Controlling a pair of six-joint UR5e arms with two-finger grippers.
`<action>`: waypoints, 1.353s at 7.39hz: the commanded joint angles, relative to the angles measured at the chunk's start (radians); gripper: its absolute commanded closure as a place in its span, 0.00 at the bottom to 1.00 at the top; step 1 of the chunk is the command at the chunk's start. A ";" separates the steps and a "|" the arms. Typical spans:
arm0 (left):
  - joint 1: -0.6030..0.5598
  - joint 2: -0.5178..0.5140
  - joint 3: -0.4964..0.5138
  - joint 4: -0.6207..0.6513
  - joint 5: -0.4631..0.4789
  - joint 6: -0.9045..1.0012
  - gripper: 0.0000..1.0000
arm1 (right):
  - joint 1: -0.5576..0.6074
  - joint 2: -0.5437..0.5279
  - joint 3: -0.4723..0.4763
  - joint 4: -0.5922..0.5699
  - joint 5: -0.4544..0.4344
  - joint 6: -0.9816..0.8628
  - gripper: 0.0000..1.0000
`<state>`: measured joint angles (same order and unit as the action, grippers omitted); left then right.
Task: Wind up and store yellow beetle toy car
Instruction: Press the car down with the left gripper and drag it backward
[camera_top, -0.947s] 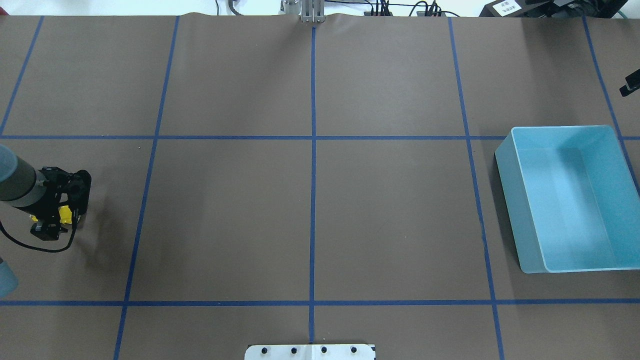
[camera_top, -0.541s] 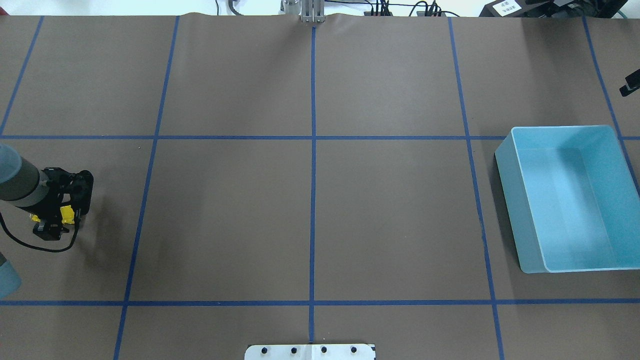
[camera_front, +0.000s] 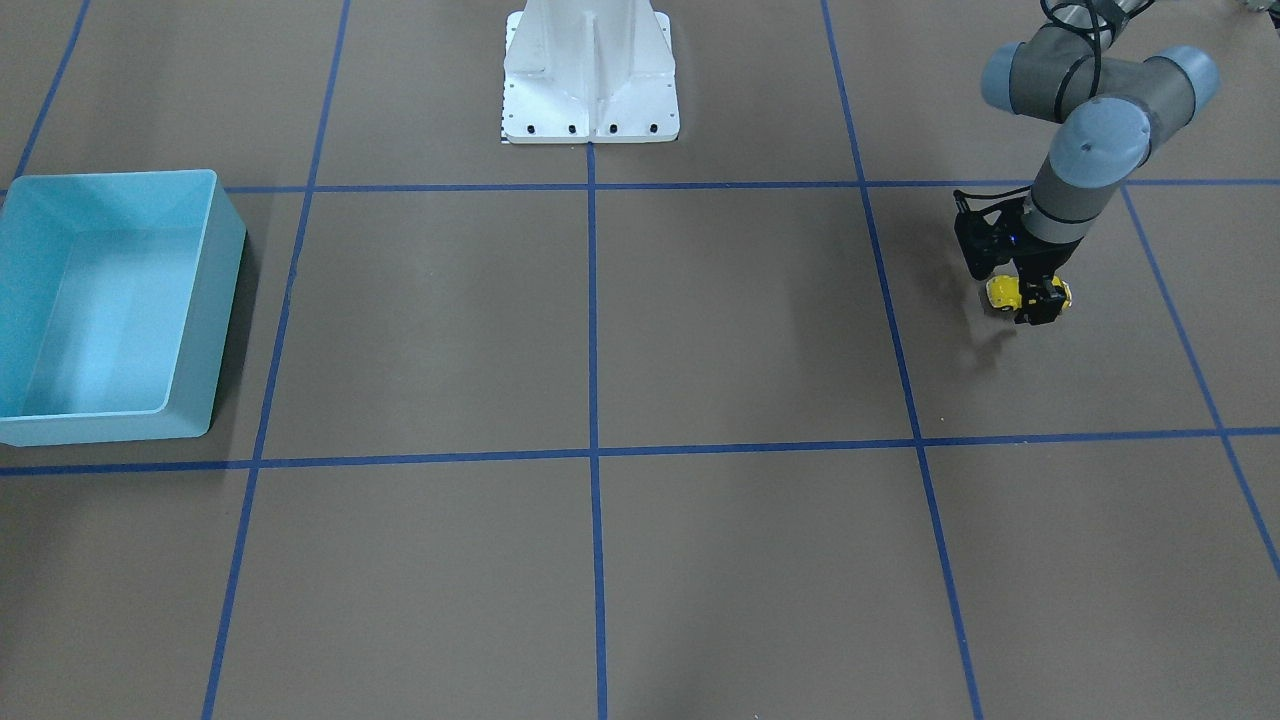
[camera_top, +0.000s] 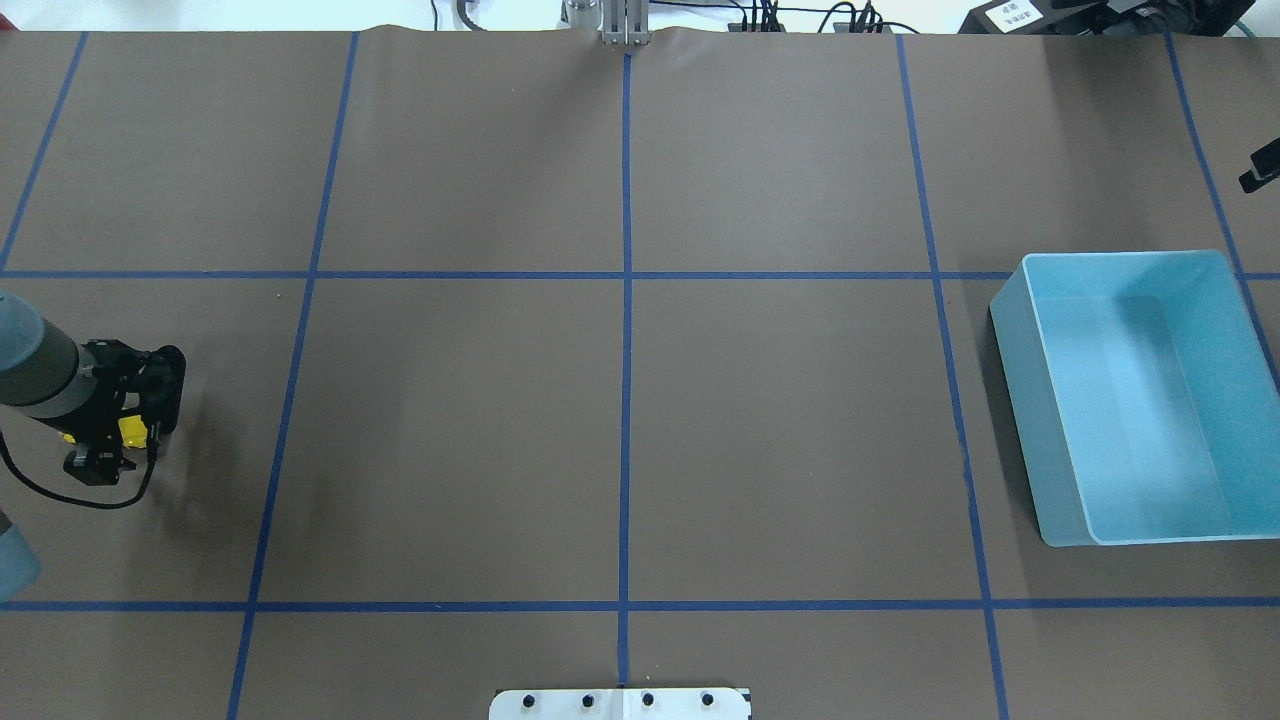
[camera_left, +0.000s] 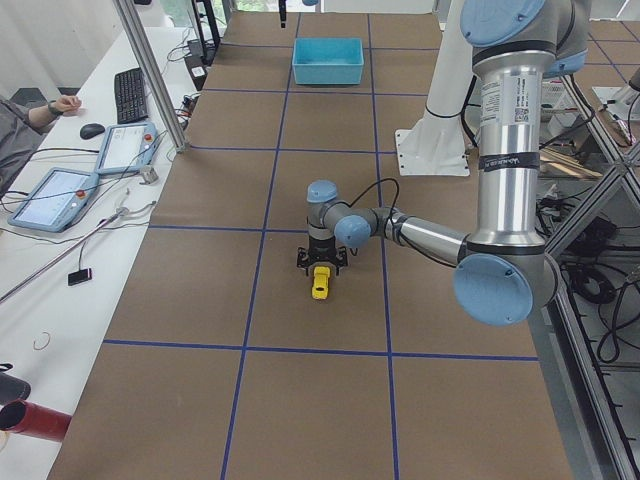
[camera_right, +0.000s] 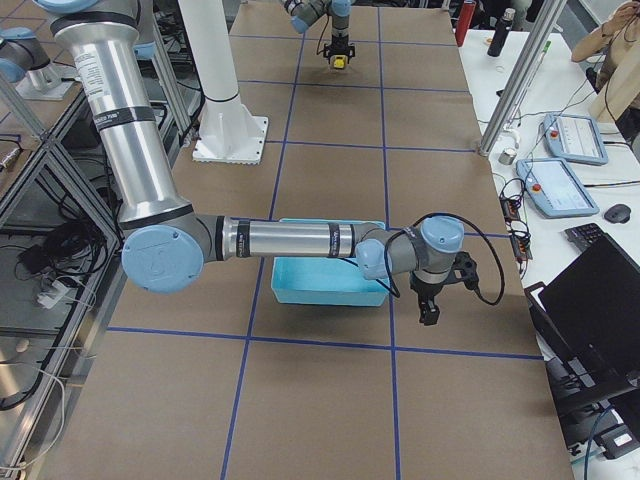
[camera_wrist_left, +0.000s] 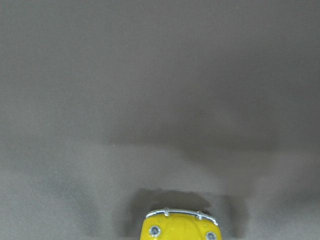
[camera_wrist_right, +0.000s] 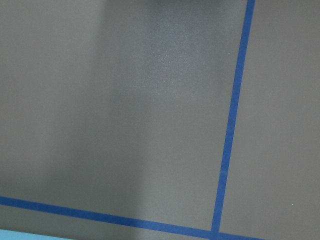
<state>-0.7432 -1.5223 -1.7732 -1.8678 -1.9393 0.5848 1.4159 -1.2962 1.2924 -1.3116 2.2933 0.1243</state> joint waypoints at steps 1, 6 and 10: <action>-0.001 0.001 0.005 -0.001 -0.001 0.001 0.39 | 0.000 0.000 0.001 0.000 0.000 0.000 0.00; -0.033 0.008 -0.034 -0.008 -0.009 0.003 1.00 | 0.000 0.000 0.001 0.000 0.000 0.000 0.00; -0.105 0.011 -0.051 -0.045 -0.071 0.006 1.00 | 0.000 0.000 -0.001 0.000 0.000 0.000 0.00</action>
<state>-0.8217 -1.5126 -1.8264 -1.8862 -1.9712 0.5883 1.4159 -1.2962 1.2922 -1.3116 2.2933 0.1242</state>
